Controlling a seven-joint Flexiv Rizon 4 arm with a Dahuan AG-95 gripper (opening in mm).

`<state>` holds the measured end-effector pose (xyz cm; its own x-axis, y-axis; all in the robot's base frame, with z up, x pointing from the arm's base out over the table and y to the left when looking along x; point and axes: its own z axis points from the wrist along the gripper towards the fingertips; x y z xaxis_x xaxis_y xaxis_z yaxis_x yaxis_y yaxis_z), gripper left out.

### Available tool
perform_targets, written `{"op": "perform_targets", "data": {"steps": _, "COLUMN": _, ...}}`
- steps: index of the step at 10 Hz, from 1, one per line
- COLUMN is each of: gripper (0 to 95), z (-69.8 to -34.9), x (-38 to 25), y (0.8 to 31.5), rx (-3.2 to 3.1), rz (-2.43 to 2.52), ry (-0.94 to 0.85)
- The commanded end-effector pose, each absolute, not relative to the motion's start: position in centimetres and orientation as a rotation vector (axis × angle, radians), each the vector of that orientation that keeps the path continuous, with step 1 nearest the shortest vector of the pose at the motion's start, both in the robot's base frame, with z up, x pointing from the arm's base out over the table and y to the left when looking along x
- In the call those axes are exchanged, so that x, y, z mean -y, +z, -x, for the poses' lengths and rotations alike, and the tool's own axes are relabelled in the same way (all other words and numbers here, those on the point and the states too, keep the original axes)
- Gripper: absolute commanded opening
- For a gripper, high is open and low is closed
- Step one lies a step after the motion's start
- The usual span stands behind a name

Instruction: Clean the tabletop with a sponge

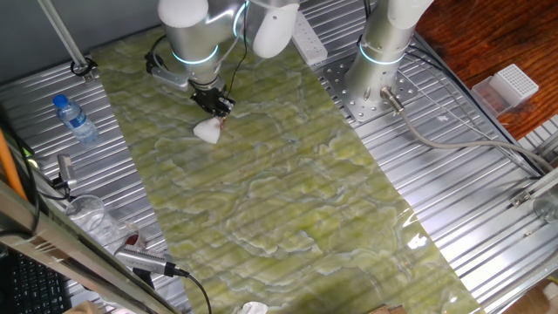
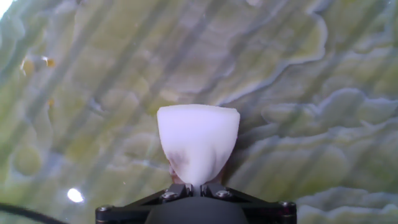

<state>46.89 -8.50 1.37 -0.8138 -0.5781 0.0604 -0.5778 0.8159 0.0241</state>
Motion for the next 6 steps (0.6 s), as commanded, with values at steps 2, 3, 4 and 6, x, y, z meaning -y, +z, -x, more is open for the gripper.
{"op": "perform_targets", "data": {"steps": 2, "gripper": 0.0, "z": -47.0, "x": 7.6, "y": 1.7, "rx": 2.958, "rz": -0.865, "ry": -0.045}}
{"op": "perform_targets", "data": {"steps": 3, "gripper": 0.0, "z": -47.1, "x": 7.3, "y": 1.5, "rx": 2.976, "rz": -0.831, "ry": -0.07}}
{"op": "perform_targets", "data": {"steps": 4, "gripper": 0.0, "z": -47.3, "x": 7.0, "y": 1.4, "rx": 2.981, "rz": -0.82, "ry": -0.078}}
{"op": "perform_targets", "data": {"steps": 6, "gripper": 0.0, "z": -47.5, "x": 6.3, "y": 1.4, "rx": 2.996, "rz": -0.773, "ry": -0.091}}
